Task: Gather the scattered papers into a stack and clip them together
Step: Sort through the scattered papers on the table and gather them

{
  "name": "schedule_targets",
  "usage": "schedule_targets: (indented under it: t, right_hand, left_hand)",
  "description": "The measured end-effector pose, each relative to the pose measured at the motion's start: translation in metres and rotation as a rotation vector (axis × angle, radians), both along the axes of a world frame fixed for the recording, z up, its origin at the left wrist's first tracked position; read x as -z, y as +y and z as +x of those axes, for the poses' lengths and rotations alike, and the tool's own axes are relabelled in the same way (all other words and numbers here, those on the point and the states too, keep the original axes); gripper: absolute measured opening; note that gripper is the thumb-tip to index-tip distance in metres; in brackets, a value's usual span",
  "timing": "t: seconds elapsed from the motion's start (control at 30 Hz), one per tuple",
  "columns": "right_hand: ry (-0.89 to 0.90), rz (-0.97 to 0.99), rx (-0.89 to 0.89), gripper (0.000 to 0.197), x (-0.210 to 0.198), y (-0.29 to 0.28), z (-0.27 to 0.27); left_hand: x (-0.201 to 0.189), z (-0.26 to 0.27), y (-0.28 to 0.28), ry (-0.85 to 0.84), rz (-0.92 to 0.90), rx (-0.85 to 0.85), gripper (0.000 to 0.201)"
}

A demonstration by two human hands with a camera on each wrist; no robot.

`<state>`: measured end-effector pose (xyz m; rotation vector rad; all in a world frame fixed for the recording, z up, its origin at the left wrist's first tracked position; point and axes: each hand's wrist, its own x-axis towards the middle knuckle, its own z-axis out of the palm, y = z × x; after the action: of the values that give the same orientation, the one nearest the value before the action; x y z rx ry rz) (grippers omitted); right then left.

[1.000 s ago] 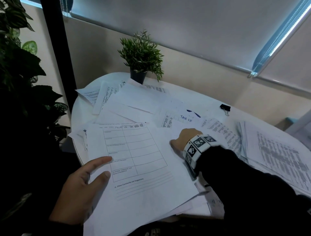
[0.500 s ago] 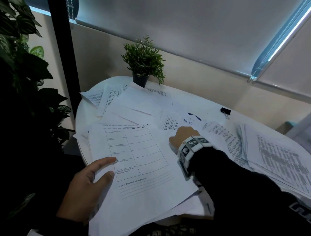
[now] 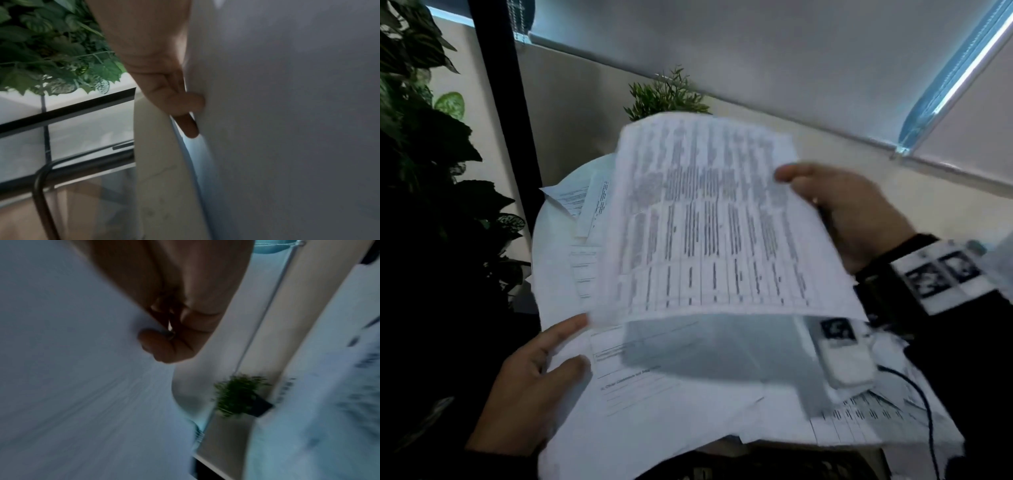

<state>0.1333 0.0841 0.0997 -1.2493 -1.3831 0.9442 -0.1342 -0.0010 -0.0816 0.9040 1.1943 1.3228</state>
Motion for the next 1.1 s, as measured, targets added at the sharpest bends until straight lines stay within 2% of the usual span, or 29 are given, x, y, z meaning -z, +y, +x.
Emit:
schedule_targets:
  t: [0.07, 0.13, 0.2, 0.23, 0.3, 0.33, 0.37, 0.43, 0.57, 0.63, 0.73, 0.83, 0.9, 0.97, 1.03, 1.07, 1.1]
  right_hand:
    - [-0.361, -0.142, -0.147, 0.019, 0.036, 0.0, 0.001]
    - [-0.569, -0.274, -0.331, 0.013, 0.065, -0.004, -0.001]
    - [-0.685, -0.301, -0.392, 0.013, 0.087, -0.007, -0.007]
    - [-0.716, -0.294, -0.372, 0.015, 0.096, -0.009, -0.011]
    - [-0.691, -0.309, -0.304, 0.019, 0.106, -0.011, -0.02]
    - [-0.649, -0.318, -0.279, 0.023, 0.107, -0.011, -0.021]
    - [-0.625, -0.324, -0.266, 0.028, 0.104, -0.008, -0.018]
    - [-0.698, -0.386, -0.25, 0.046, 0.094, 0.0, -0.004]
    - [-1.212, -0.698, 0.011, 0.098, 0.088, 0.016, 0.053]
    - [-1.348, -0.815, 0.082, 0.109, 0.098, 0.013, 0.073]
    - [-1.285, -0.819, 0.085, 0.106, 0.108, 0.011, 0.077]
    - [-1.155, -0.817, 0.179, 0.09, 0.103, 0.015, 0.075]
    - [-1.144, -0.765, 0.25, 0.073, 0.087, 0.017, 0.078]
    - [-1.053, -0.686, 0.239, 0.054, 0.062, 0.019, 0.085]
    - [-0.757, -0.503, 0.213, 0.033, 0.023, 0.015, 0.081]
    - [-0.651, -0.395, 0.217, 0.034, 0.003, 0.012, 0.074]
    - [-0.611, -0.289, 0.217, 0.044, -0.015, 0.007, 0.063]
  left_hand:
    - [-0.001, 0.0, 0.002, -0.072, -0.038, -0.052, 0.011]
    - [-0.003, 0.0, 0.006, -0.256, -0.11, -0.066, 0.035]
    - [-0.004, 0.0, 0.008, -0.309, -0.136, -0.079, 0.048]
    - [-0.004, 0.0, 0.008, -0.292, -0.108, -0.093, 0.047]
    - [-0.004, 0.005, 0.007, -0.272, -0.081, -0.13, 0.026]
    - [-0.003, 0.006, 0.008, -0.232, -0.08, -0.12, 0.038]
    - [0.0, 0.007, 0.007, -0.143, -0.074, -0.095, 0.051]
    - [0.003, 0.007, 0.009, 0.008, -0.014, -0.115, 0.051]
    - [-0.002, 0.013, 0.008, 0.156, 0.082, -0.233, 0.077]
    - [0.005, 0.011, 0.01, 0.146, 0.138, -0.238, 0.077]
    - [0.015, 0.005, 0.011, 0.032, 0.092, -0.141, 0.049]
    - [0.011, 0.006, 0.007, -0.017, 0.06, -0.081, 0.033]
    - [0.008, 0.006, 0.005, 0.028, 0.054, -0.046, 0.037]
    - [0.01, 0.005, 0.004, 0.04, 0.045, -0.012, 0.041]
    - [0.015, 0.003, 0.006, -0.015, 0.023, -0.017, 0.04]
    - [0.018, 0.003, 0.006, -0.032, 0.014, -0.007, 0.039]
    - [0.022, 0.004, 0.007, -0.037, 0.012, -0.013, 0.039]
